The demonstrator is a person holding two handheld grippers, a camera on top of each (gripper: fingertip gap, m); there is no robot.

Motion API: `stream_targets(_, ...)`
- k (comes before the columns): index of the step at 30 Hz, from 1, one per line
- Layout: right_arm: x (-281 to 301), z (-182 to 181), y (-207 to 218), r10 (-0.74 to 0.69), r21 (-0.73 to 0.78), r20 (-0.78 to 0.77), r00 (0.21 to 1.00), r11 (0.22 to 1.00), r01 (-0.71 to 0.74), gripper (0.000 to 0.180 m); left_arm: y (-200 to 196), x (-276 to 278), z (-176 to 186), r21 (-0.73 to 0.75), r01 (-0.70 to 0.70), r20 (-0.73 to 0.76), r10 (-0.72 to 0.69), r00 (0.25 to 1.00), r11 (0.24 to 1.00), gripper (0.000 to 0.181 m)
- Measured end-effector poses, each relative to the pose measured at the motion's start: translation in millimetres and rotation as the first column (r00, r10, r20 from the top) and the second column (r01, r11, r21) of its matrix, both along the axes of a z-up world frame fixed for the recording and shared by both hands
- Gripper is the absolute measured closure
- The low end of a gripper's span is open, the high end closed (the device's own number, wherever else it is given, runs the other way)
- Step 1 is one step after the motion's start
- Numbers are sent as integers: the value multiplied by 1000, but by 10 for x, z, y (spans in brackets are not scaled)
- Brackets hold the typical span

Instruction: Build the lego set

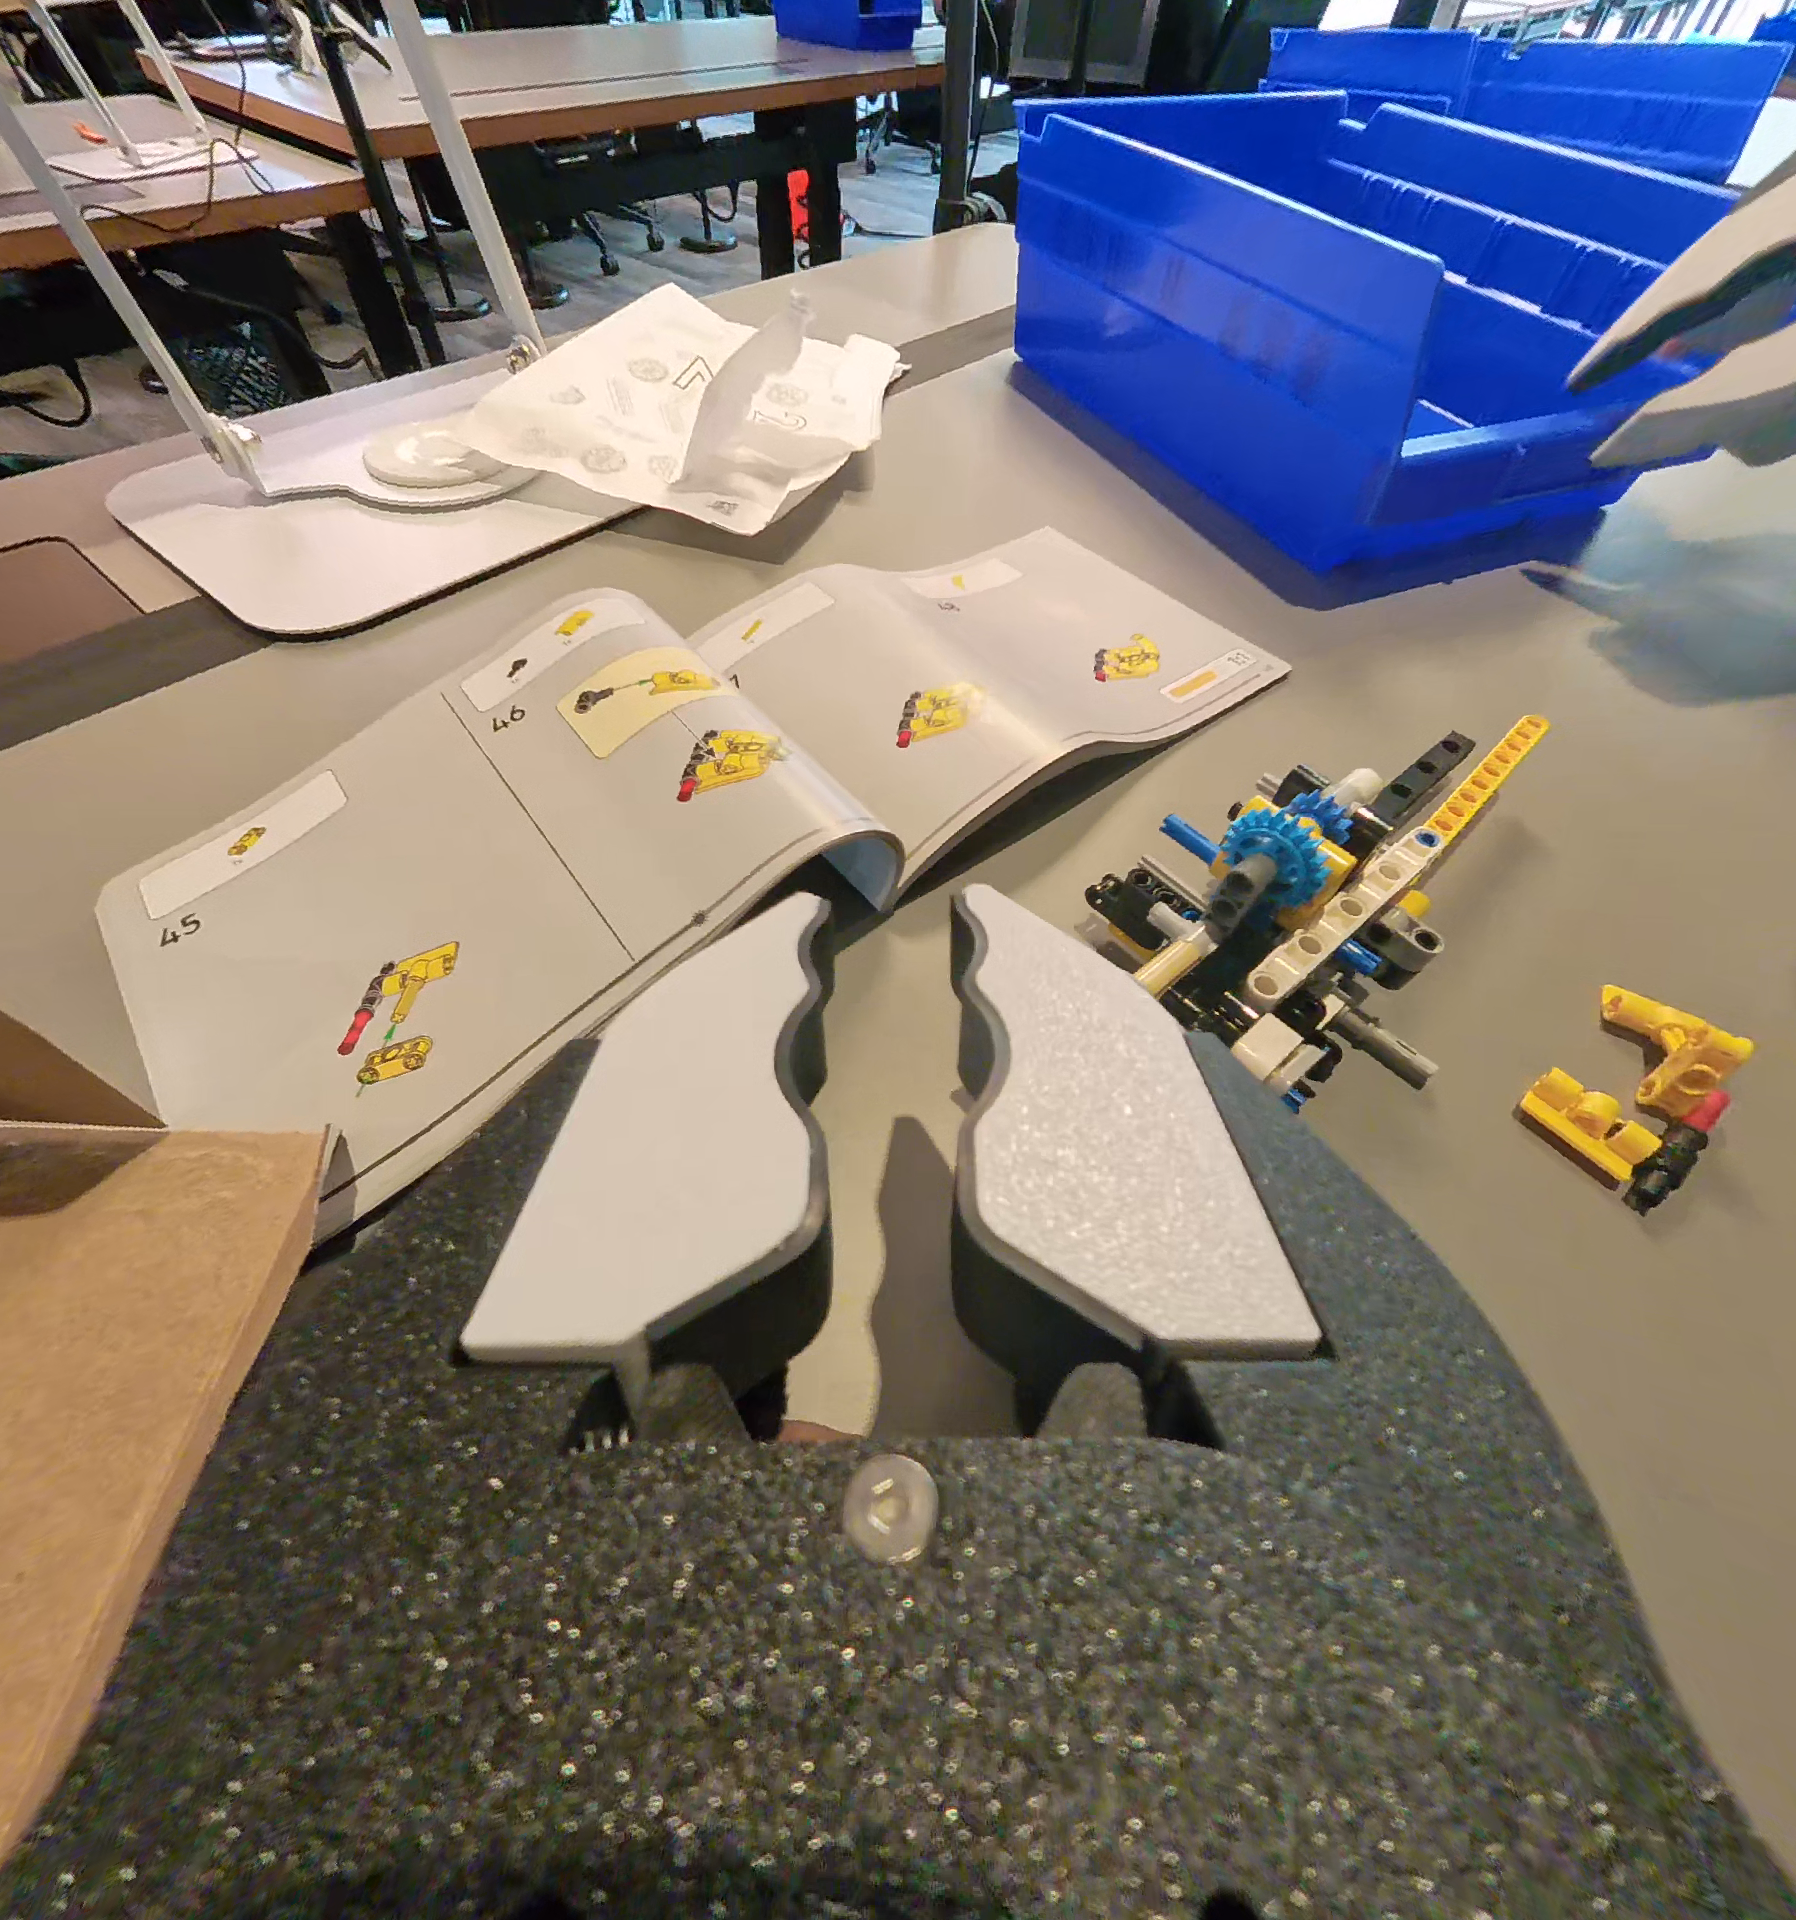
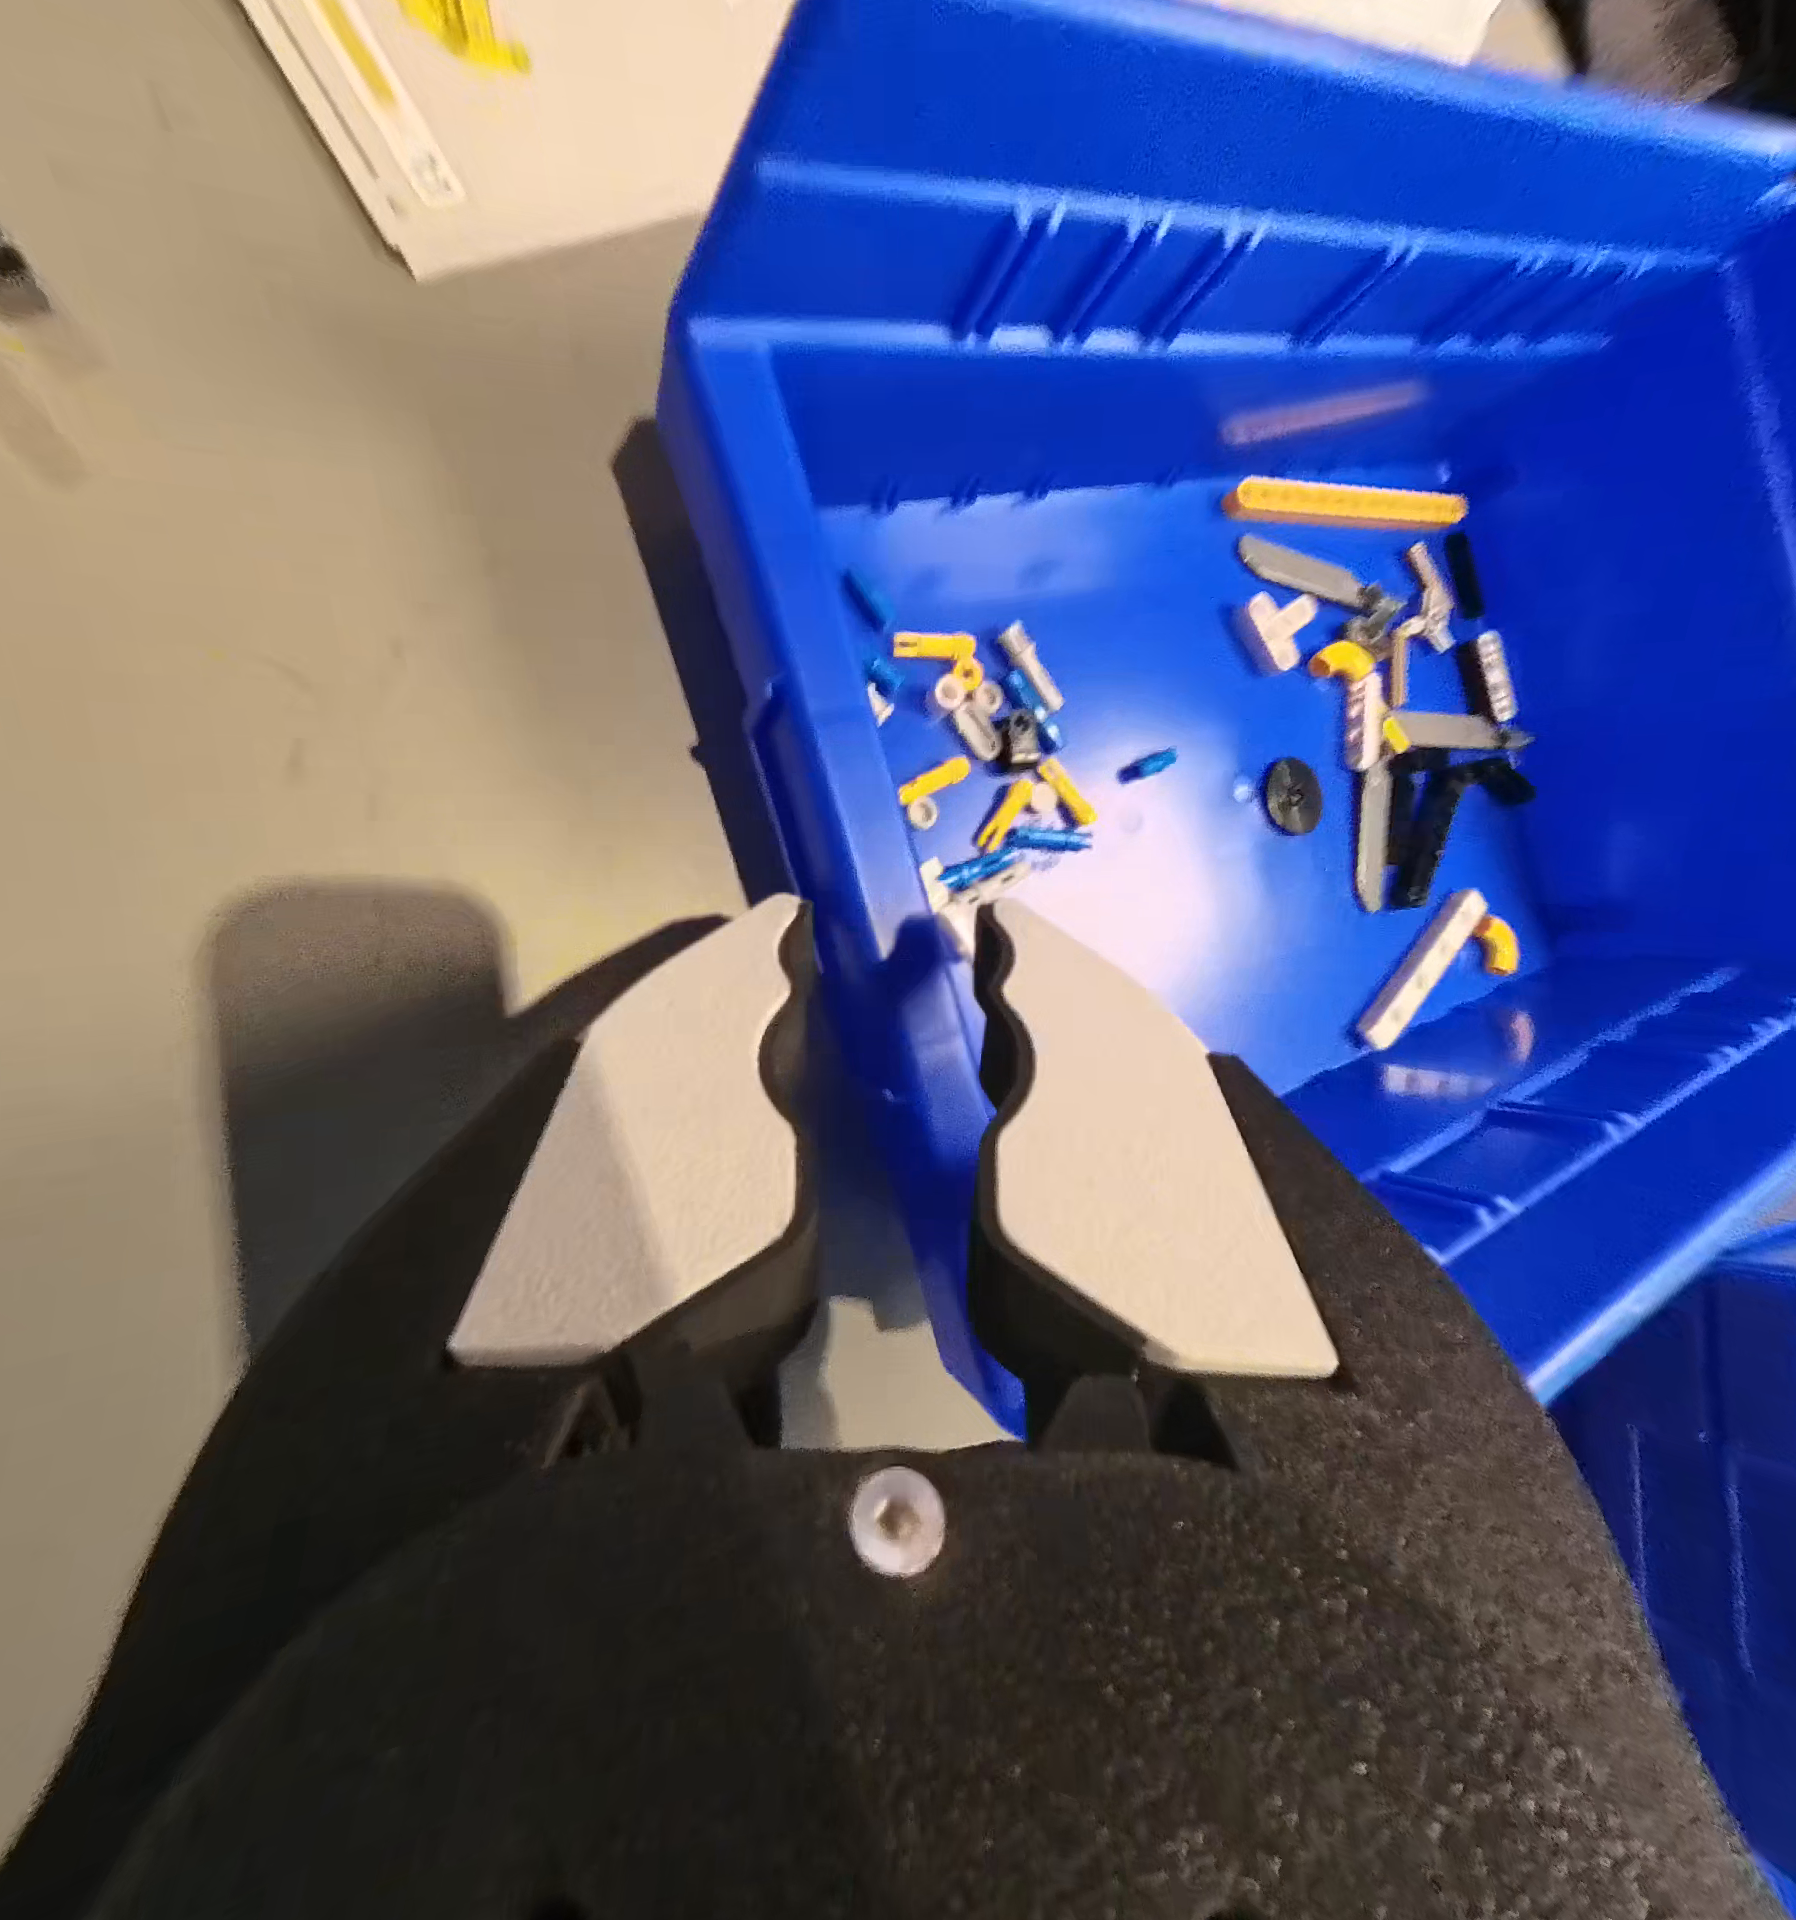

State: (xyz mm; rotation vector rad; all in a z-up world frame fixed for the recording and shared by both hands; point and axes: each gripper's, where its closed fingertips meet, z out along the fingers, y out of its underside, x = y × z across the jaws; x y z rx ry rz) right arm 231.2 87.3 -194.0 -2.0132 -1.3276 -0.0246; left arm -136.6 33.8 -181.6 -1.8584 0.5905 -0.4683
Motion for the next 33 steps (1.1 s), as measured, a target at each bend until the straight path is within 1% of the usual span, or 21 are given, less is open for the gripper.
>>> stream_targets(2,21,-95,-24,16,-26,38,999,1000,-15,150,-4,1,2,0,2,4,-2,1000,1000,160)
stream_targets(4,38,-93,-39,20,-20,53,998,1000,-19,153,-5,-2,7,0,2,10,-2,1000,1000,160)
stream_targets(6,27,-91,-127,49,-57,50,998,997,-46,154,-3,-5,11,-2,2,16,-2,1000,1000,160)
stream_targets(9,-11,-89,-357,111,-134,44,993,986,-104,155,-2,-7,12,-4,3,20,-3,1000,1000,160)
stream_targets(14,-40,-86,-854,177,-279,3,984,945,-169,146,-15,11,-3,-11,12,10,-12,1000,1000,160)
stream_targets(17,-30,-67,-1192,200,-380,-33,979,904,-197,140,-30,26,-12,-14,20,4,-20,1000,1000,160)
stream_targets(20,-30,1,-1557,237,-472,-83,968,846,-248,134,-41,31,-12,-17,24,8,-24,1000,1000,160)
stream_targets(23,-75,250,-1855,271,-532,-224,936,771,-350,141,-50,32,-9,-21,28,17,-27,999,999,160)
stream_targets(24,-70,338,-1889,274,-532,-255,927,761,-371,144,-53,34,-9,-22,29,18,-29,999,999,160)
stream_targets(26,-3,444,-1824,272,-505,-259,927,780,-370,145,-61,39,-9,-22,32,18,-32,999,999,160)
stream_targets(29,163,431,-1580,247,-467,-183,951,830,-306,146,-74,47,-13,-22,34,13,-34,999,999,160)
stream_targets(33,310,362,-1346,242,-448,-95,966,856,-259,146,-76,38,-5,-22,28,21,-27,999,999,160)
